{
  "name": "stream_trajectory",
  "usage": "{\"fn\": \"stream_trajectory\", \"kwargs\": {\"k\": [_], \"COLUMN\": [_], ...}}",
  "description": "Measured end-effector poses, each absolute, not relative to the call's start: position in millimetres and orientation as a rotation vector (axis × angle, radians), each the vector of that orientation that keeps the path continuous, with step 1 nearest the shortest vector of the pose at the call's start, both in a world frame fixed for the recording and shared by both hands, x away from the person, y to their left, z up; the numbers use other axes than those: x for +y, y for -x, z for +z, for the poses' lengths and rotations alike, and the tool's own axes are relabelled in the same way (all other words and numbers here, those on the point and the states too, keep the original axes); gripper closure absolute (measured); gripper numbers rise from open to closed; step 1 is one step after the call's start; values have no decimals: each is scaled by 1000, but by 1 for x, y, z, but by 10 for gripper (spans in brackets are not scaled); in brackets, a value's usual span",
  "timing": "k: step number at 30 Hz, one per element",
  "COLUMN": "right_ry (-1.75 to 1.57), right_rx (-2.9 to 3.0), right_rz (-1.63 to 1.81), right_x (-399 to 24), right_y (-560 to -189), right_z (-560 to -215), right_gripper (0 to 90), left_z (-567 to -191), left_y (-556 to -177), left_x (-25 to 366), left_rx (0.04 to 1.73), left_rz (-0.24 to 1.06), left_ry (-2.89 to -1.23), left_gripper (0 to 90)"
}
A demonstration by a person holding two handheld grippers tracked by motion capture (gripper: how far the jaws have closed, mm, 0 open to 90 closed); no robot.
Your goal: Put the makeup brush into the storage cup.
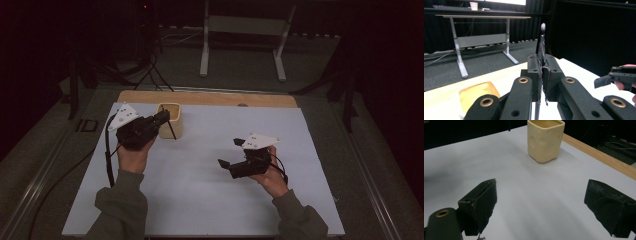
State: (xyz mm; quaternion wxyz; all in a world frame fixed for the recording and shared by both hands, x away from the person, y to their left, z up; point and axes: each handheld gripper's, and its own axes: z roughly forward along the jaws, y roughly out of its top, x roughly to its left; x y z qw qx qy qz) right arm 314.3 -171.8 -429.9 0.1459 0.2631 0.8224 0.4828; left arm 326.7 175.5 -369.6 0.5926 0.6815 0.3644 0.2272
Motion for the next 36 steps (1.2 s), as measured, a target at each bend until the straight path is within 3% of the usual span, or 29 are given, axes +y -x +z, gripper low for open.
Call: {"fn": "stream_trajectory", "kwargs": {"k": [36], "right_ry": [-910], "right_rx": [2314], "right_rz": [1385], "right_x": [-230], "right_y": [-290], "right_z": [-458], "right_gripper": [111], "left_z": [-361], "left_y": [-336], "left_x": [182], "left_rx": [859], "left_rz": [595], "left_ry": [-1583], "left_gripper": [855]}}
